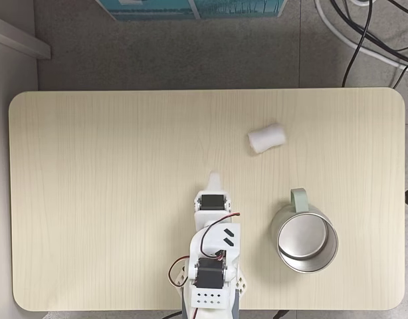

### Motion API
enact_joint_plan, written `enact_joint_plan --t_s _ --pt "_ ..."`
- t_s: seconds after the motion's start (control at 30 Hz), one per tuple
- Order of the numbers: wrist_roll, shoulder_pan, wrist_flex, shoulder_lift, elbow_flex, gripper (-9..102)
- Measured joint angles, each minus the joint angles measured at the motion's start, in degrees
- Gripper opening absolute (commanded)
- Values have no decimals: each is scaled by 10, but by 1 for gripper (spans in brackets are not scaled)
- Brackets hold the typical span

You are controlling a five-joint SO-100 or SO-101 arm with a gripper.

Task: Grasp a dressing and put it in the cup.

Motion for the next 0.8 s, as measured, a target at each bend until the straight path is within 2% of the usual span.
enact_joint_plan --t_s 0.17,0.53,0.67,0.8 --pt "-26 11 51 134 162 1" --pt "-144 114 197 549 536 28" --pt "-198 149 193 676 575 29" --pt "-237 179 153 725 550 31"
